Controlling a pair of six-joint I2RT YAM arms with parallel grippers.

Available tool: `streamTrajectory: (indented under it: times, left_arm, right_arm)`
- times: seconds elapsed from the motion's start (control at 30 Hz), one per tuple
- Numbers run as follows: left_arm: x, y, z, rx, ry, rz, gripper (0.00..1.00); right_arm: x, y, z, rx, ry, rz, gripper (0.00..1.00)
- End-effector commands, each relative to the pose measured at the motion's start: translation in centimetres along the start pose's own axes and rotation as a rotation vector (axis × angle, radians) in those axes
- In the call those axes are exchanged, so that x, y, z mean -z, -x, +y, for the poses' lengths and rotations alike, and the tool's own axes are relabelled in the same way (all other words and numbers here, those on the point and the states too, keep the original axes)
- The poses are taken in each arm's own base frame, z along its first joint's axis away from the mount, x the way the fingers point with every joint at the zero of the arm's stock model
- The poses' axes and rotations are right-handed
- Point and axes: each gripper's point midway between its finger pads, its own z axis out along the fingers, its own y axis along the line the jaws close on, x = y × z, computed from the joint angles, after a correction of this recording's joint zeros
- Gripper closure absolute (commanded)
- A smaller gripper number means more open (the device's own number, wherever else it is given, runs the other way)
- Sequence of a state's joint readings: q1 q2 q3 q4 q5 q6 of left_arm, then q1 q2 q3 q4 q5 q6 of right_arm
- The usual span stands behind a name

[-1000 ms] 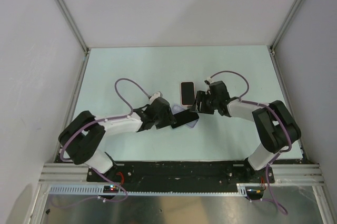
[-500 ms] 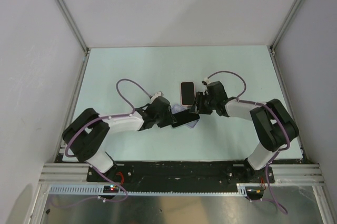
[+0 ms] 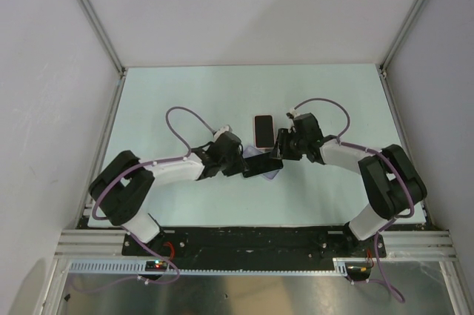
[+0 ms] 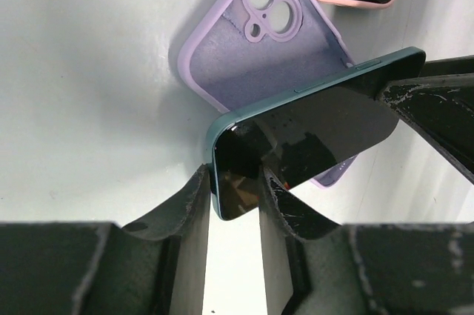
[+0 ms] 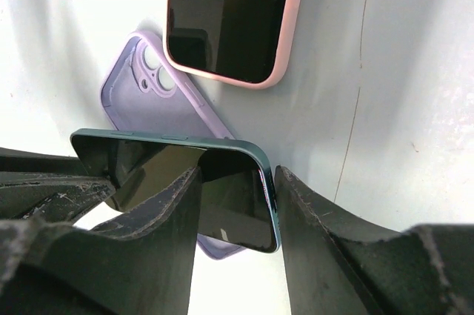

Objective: Put the phone into the phone case

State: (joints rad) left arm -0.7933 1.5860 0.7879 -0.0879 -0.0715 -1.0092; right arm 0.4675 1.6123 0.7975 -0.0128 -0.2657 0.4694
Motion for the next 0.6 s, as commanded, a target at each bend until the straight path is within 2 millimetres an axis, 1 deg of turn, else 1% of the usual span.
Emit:
streamTrajectory:
  times: [0.0,0.3,0.57]
  left_arm:
    - [0.5,2.3,-3.3,-0.028,-0.076,-0.057,0.89]
    - [0.4,3.9,-4.8,-0.063,-0.086,-0.057,0.9]
    - [-0.2,6.2,-5.9,-0.113,-0.074,-0.056,0.9]
  right_arm:
    - [1.6,2.0,2.6,0.025,0.059,-0.035,0.53]
    - [1.7,1.3,2.4,-0.017,0.043,-0.002,0.55]
    - [2.1,0.7,1.7,-0.049,0.004,0.021,0.57]
